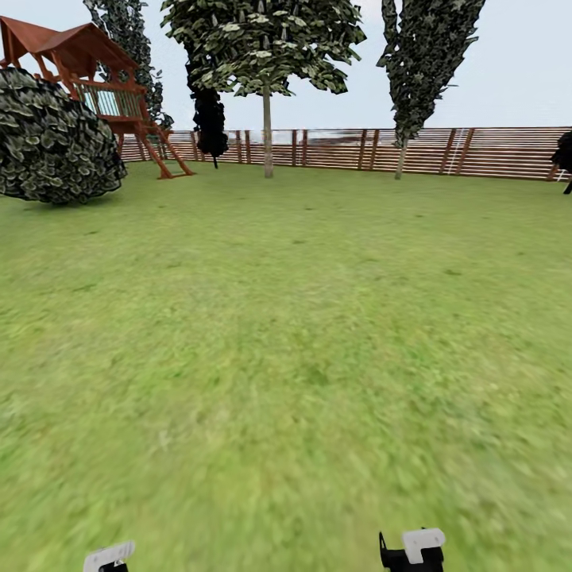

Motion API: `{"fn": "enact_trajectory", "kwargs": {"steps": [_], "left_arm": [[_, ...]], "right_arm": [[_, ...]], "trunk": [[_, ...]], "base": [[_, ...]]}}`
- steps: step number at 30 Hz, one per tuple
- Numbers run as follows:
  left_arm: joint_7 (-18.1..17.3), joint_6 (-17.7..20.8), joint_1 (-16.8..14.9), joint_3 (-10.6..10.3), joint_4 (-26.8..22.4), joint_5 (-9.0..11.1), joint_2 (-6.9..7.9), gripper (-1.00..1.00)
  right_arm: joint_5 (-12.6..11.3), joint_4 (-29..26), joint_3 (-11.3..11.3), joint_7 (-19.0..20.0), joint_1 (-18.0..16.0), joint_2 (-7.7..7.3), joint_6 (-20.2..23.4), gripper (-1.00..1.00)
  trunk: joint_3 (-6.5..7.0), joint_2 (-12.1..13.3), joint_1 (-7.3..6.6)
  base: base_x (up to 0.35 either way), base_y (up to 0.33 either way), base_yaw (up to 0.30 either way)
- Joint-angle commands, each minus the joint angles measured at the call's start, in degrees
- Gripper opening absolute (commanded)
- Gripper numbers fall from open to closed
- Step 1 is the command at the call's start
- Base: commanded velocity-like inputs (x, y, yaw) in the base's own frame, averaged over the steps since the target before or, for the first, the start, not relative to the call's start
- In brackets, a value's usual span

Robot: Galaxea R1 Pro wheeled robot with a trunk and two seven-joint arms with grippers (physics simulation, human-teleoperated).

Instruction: In the garden, pick up the pesticide atomizer on the floor and spray pesticide onto both trees until each tree trunk is fully covered.

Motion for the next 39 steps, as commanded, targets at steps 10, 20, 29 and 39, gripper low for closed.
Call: {"fn": "enact_trajectory", "kwargs": {"steps": [10, 20, 29, 39], "left_arm": [[-0.37, -0.27, 0.04, 0.46, 0.05, -0.35, -0.04, -1.00], [-0.31, -0.21, 0.04, 0.52, 0.05, -0.35, -0.01, -1.00], [-0.33, -0.26, 0.04, 0.44, 0.06, -0.32, -0.08, -1.00], [-0.29, -0.20, 0.04, 0.47, 0.05, -0.35, -0.09, -1.00]], "right_arm": [[0.61, 0.07, -0.23, -0.37, -0.05, 0.00, -0.12, 1.00], [0.61, 0.08, -0.25, -0.37, -0.05, 0.00, -0.12, 1.00], [0.61, 0.08, -0.23, -0.37, -0.05, 0.00, -0.12, 1.00], [0.61, 0.08, -0.24, -0.37, -0.05, 0.00, -0.12, 1.00]], "trunk": [[-0.05, -0.02, 0.03], [-0.05, -0.02, 0.03], [-0.05, -0.02, 0.03], [-0.05, -0.02, 0.03]], "base": [[0.338, 0.000, 0.000], [0.338, 0.000, 0.000], [0.338, 0.000, 0.000], [0.338, 0.000, 0.000]]}}
